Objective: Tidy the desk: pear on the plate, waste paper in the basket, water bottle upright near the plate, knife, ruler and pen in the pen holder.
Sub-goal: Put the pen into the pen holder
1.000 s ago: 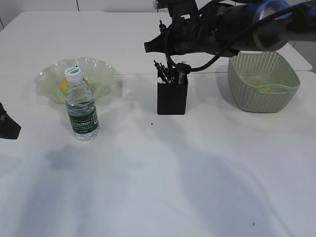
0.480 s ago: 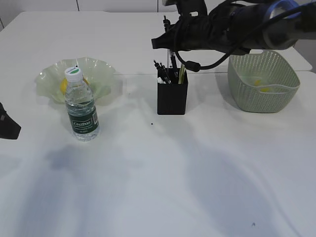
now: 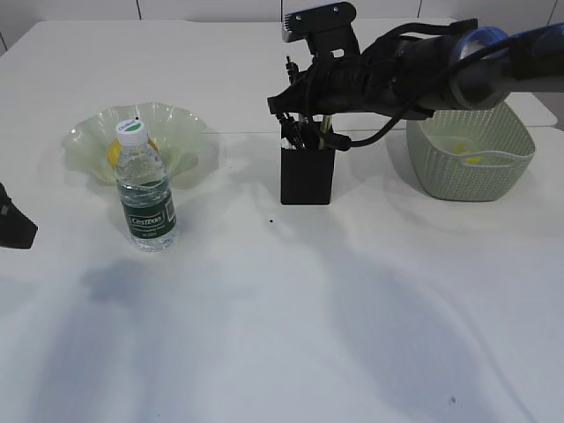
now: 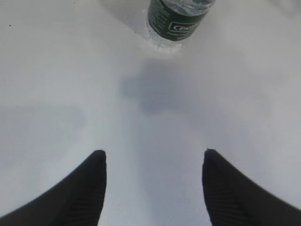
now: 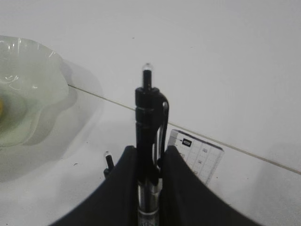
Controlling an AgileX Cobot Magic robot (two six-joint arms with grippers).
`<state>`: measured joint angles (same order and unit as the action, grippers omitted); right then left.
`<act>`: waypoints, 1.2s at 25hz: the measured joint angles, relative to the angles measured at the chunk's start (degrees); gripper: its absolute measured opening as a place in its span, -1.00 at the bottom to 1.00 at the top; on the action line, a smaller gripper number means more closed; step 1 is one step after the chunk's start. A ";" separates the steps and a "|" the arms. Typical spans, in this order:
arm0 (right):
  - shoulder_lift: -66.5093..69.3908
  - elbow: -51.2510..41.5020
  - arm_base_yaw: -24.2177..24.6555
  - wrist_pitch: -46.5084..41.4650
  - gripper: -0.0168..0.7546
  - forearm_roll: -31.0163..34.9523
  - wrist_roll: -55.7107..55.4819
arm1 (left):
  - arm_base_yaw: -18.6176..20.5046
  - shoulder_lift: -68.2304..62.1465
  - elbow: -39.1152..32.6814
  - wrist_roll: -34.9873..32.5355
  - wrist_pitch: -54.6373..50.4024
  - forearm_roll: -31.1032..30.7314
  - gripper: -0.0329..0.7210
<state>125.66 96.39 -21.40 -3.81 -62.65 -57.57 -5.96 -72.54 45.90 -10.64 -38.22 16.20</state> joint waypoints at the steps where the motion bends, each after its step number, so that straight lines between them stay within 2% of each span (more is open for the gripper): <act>1: 0.00 0.00 0.00 -0.16 -0.72 -0.10 0.00 | 0.00 0.00 0.00 0.00 0.00 0.00 0.30; 18: 0.00 0.00 -1.30 -6.42 -0.70 0.55 -2.13 | 0.00 0.00 0.00 0.00 0.00 0.00 0.30; 30: 0.00 0.00 -1.52 -10.46 -0.55 0.89 -2.28 | 0.00 0.00 0.00 0.00 0.00 0.00 0.30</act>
<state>125.66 96.39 -22.93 -14.26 -61.76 -59.86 -5.96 -72.54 45.90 -10.64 -38.22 16.20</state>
